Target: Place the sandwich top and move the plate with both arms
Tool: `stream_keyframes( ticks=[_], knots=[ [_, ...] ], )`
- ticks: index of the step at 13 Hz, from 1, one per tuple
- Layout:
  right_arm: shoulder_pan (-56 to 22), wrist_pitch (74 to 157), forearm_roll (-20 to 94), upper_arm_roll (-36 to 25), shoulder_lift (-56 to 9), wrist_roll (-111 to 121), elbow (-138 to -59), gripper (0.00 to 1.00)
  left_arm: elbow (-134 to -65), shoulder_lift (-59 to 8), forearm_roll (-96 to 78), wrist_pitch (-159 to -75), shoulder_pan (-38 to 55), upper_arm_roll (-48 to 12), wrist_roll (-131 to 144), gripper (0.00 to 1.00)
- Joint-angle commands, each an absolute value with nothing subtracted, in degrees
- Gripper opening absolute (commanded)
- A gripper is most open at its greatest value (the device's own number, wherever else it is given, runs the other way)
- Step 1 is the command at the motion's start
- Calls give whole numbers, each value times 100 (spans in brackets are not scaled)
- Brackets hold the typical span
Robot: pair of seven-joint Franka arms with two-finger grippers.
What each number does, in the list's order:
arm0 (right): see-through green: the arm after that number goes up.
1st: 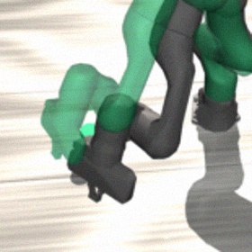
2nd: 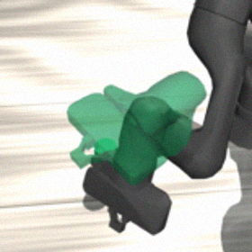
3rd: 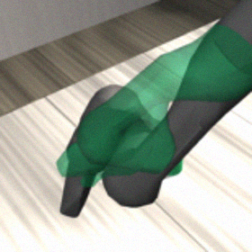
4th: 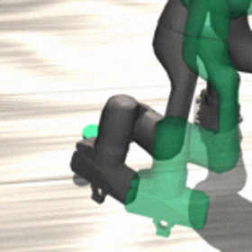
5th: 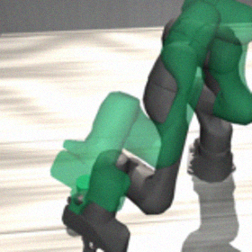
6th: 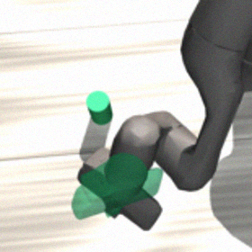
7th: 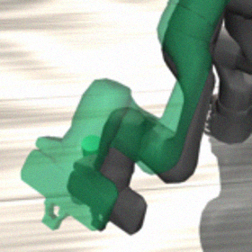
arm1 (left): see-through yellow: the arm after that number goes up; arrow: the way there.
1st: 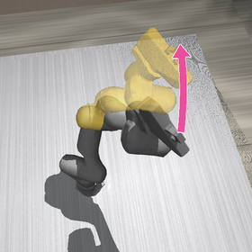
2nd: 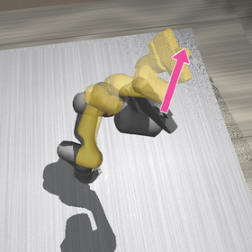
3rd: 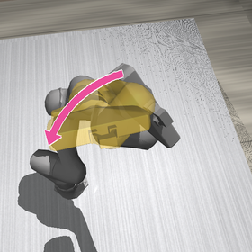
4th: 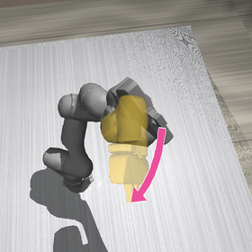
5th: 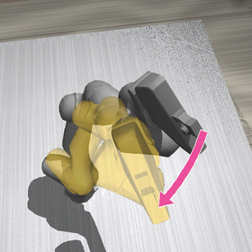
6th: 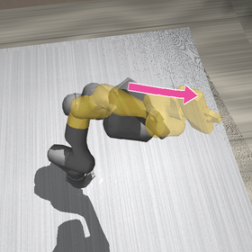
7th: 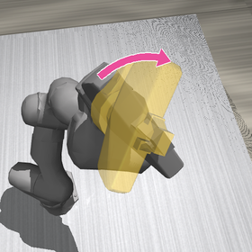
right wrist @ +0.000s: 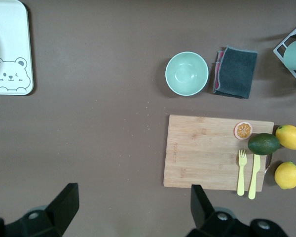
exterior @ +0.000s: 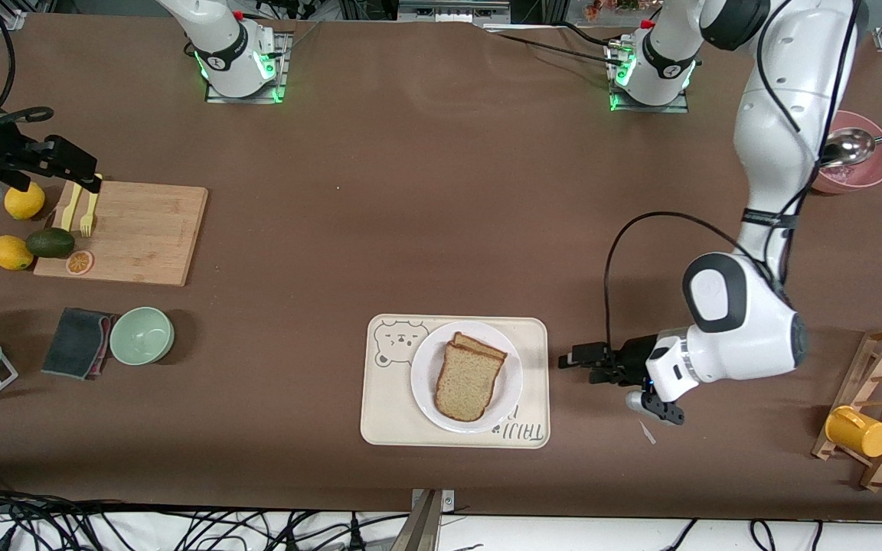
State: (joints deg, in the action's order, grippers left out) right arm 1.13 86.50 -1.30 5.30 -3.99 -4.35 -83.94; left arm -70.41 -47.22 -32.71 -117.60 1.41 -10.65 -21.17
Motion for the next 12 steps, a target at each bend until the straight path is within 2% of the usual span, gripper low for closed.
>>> stream_keyframes(
  ticks=[1, 3, 6, 9, 12],
  knots=[
    [97, 8534, -193, 536, -448, -466, -8244, 100, -7383, -4054, -2132, -11103, 35, -1028, -1716, 100],
    [97, 8534, -193, 545, -439, -483, -8244, 100, -7383, -3667, -955, -10445, 79, -1037, -1259, 100],
    [105, 8534, -185, 536, -448, -448, -8244, 100, -7409, -3000, -64, -9512, 114, -1063, -923, 100],
    [114, 8534, -185, 536, -448, -439, -8244, 100, -7462, -2252, 105, -8809, 53, -1072, -766, 100],
    [114, 8534, -193, 536, -448, -439, -8244, 100, -7820, -1567, 123, -8473, 62, -1072, -325, 100]
  ],
)
